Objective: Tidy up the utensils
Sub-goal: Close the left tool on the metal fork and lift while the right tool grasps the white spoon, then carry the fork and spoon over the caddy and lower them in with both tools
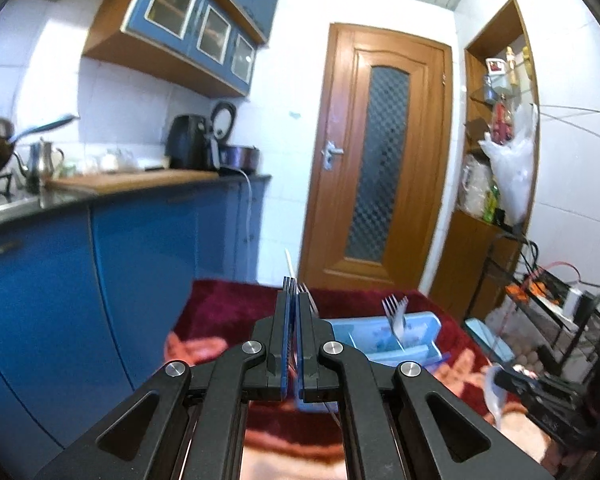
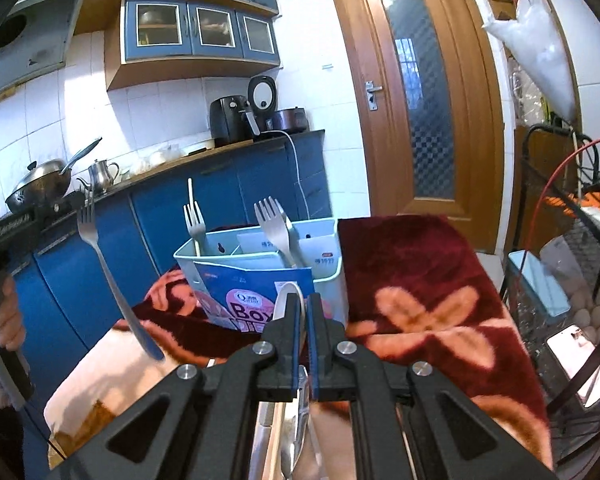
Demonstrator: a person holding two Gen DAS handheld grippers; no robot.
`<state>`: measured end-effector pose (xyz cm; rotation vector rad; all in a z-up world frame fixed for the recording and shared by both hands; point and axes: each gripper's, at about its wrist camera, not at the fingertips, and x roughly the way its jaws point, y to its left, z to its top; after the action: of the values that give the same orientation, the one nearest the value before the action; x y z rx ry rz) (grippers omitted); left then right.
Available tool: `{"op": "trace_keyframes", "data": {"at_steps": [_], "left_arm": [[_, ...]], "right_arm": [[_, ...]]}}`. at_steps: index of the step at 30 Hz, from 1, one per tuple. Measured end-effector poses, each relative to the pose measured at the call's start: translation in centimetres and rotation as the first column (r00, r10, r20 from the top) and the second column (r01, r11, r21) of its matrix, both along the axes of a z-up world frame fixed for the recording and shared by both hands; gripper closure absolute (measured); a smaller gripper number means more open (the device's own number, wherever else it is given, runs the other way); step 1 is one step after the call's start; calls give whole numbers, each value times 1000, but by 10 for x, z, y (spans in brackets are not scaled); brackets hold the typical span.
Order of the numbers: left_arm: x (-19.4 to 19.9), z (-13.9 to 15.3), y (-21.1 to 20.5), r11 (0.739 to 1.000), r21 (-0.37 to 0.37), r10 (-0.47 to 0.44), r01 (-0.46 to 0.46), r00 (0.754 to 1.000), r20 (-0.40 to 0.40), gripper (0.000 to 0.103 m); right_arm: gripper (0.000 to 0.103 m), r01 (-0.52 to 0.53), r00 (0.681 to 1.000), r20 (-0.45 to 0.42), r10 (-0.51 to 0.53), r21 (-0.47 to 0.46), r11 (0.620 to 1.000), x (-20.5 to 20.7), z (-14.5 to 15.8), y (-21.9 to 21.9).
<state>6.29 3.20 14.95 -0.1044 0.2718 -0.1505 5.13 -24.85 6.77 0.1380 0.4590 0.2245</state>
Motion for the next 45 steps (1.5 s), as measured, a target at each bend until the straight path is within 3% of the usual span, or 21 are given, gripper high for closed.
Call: {"op": "trace_keyframes", "data": {"at_steps": [8, 19, 32, 37, 45], "left_arm": [[16, 32, 8, 996, 15, 90, -91, 993, 71, 101], [54, 59, -15, 990, 76, 107, -119, 984, 142, 101], [96, 28, -48, 976, 180, 102, -121, 989, 111, 101], [101, 18, -54, 977, 187, 82, -100, 992, 99, 101], [109, -2, -58, 984, 164, 58, -67, 996, 61, 101]], "right_arm": [[98, 8, 999, 39, -7, -28, 1000, 0, 12, -3], [98, 11, 998, 64, -9, -27, 1000, 12, 18, -6], [98, 100, 981, 168, -99, 3, 995, 43, 54, -25], [98, 139, 967, 203, -151, 75, 988, 69, 66, -31], [98, 224, 926, 286, -245, 105, 969, 107, 64, -23]]}}
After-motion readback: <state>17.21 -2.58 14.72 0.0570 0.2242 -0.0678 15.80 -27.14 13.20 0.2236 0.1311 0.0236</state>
